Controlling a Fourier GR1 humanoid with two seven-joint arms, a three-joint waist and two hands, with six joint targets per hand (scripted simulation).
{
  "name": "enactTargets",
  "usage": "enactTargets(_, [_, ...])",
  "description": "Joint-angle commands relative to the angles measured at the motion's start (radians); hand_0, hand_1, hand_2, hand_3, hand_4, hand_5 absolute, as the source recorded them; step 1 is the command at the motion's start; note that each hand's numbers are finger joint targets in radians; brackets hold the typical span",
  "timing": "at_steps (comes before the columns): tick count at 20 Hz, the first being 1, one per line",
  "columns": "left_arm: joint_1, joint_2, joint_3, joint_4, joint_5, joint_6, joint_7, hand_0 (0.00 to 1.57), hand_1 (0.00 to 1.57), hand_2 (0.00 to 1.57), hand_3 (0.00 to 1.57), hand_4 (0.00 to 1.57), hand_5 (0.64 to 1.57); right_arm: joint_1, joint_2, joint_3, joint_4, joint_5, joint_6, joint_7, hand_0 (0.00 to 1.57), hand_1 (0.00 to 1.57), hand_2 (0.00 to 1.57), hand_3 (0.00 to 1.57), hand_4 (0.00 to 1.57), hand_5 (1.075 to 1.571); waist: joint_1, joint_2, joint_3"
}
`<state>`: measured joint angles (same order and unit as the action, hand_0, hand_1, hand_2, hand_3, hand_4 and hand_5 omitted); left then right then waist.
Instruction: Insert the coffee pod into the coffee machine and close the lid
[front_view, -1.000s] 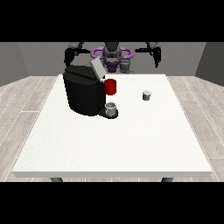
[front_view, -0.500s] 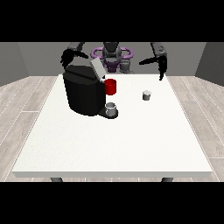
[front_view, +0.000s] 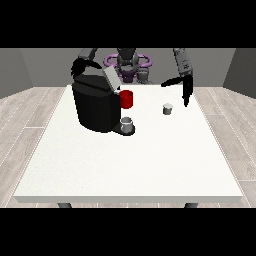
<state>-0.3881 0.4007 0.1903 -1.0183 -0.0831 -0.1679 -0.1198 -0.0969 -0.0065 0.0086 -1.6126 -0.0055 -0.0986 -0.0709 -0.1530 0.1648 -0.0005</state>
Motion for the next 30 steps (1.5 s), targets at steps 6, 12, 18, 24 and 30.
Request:
enactTargets(6, [-0.073,0.019,-0.051,0.168,-0.121,0.019,-0.028,0.0,0.0,0.0,0.0,0.0,1.571,-0.013,0.006,0.021,0.052,0.017,-0.036,0.002,0.0,0.0,0.0,0.0,0.4,1.571,0.0,0.018,0.0002])
enactTargets(12, [-0.122,-0.004,-0.088,0.218,-0.197,0.06,-0.031,0.22,0.22,0.53,0.22,0.0,1.571,-0.101,-0.018,-0.06,0.155,0.009,-0.06,0.037,0.0,0.0,0.0,0.0,0.41,1.571,0.039,0.011,0.0004])
enactTargets(18, [-0.114,0.0,-0.112,0.301,-0.268,0.094,-0.06,0.62,0.62,0.74,0.48,0.0,1.571,-0.062,-0.026,-0.018,0.157,0.032,-0.044,0.031,0.0,0.0,0.0,0.0,0.41,1.571,0.018,-0.001,0.0003])
enactTargets(24, [-0.14,0.016,-0.159,0.336,-0.362,0.131,-0.083,0.54,0.54,0.69,0.44,0.0,1.571,-0.097,0.005,-0.02,0.189,0.038,-0.091,0.034,0.0,0.0,0.0,0.0,0.39,1.571,0.027,0.01,0.0003])
enactTargets(30, [-0.207,0.044,-0.122,0.393,-0.398,0.222,-0.134,0.72,0.72,0.85,0.62,0.15,1.571,-0.105,-0.048,-0.051,0.195,0.004,-0.015,-0.015,0.0,0.0,0.0,0.0,0.48,1.571,-0.006,0.055,0.0003])
